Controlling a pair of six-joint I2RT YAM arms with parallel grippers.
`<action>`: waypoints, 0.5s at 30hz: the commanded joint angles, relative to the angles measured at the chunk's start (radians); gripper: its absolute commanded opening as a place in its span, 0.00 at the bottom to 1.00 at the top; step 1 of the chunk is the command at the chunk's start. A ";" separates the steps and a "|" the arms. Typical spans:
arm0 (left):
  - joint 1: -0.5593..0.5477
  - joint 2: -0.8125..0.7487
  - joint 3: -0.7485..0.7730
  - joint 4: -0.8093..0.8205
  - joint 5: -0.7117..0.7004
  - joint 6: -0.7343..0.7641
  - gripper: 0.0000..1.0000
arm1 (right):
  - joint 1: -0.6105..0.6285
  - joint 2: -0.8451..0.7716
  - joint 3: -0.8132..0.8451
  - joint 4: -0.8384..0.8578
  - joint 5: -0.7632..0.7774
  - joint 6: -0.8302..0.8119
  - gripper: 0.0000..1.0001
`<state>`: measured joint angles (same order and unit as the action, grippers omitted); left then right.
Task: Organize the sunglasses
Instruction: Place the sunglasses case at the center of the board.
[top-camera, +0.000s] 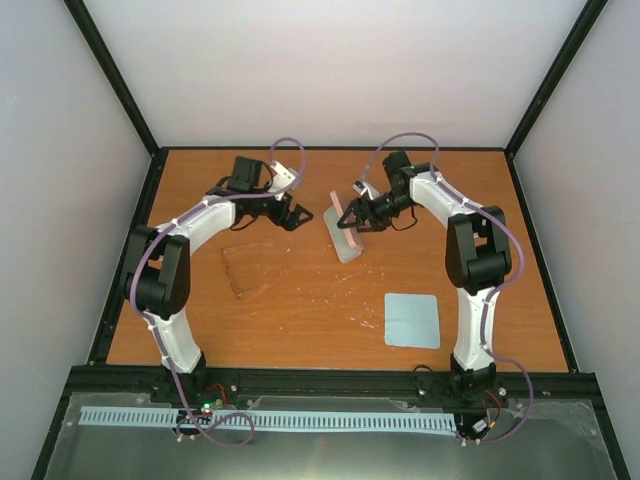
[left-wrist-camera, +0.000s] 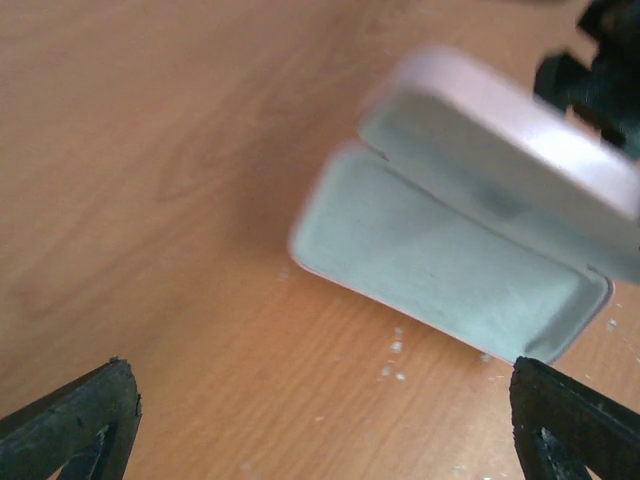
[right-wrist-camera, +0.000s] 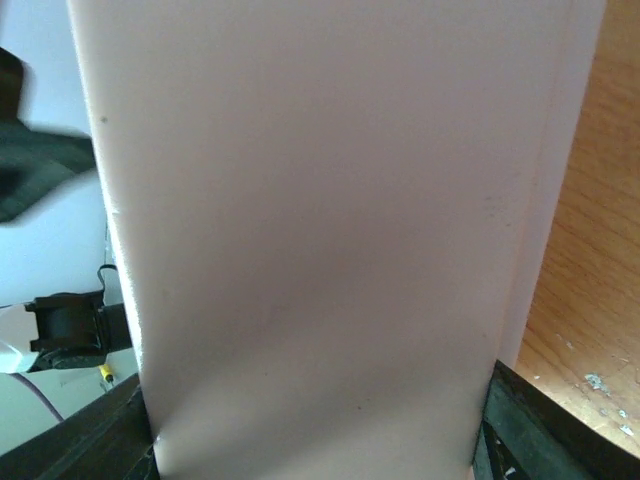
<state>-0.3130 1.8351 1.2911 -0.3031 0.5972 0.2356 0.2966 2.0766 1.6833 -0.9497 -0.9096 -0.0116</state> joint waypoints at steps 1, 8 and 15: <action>0.040 -0.030 0.000 0.017 -0.033 0.027 0.99 | -0.001 0.037 -0.028 0.031 -0.032 -0.016 0.29; 0.041 -0.011 0.026 0.005 -0.015 0.007 0.99 | -0.001 0.103 -0.042 0.043 -0.022 -0.026 0.34; 0.041 0.007 0.046 -0.004 -0.014 0.007 0.99 | -0.006 0.167 -0.033 0.047 -0.004 -0.033 0.36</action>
<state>-0.2691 1.8233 1.2930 -0.2932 0.5724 0.2417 0.2958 2.2013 1.6466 -0.9195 -0.9173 -0.0212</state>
